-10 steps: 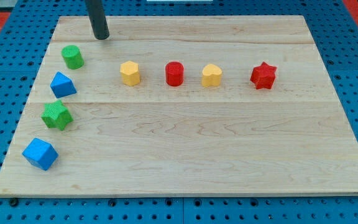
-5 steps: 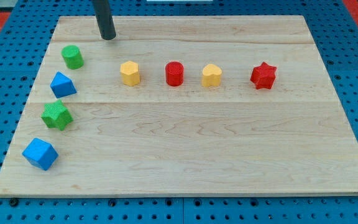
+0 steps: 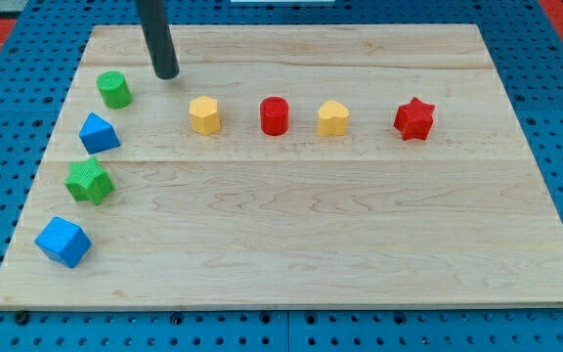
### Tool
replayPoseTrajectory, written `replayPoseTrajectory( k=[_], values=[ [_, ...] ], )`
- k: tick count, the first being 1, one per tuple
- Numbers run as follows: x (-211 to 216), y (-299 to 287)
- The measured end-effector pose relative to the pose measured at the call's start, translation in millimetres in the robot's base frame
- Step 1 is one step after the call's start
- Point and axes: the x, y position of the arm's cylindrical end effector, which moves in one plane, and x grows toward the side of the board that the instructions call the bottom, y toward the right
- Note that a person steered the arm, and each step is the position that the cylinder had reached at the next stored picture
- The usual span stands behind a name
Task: Push the yellow hexagon to the bottom left side of the red circle
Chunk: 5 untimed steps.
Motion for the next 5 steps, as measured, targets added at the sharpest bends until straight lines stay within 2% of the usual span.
replayPoseTrajectory(
  k=[1,3,5],
  values=[
    [28,37],
    [116,0],
    [156,16]
  ],
)
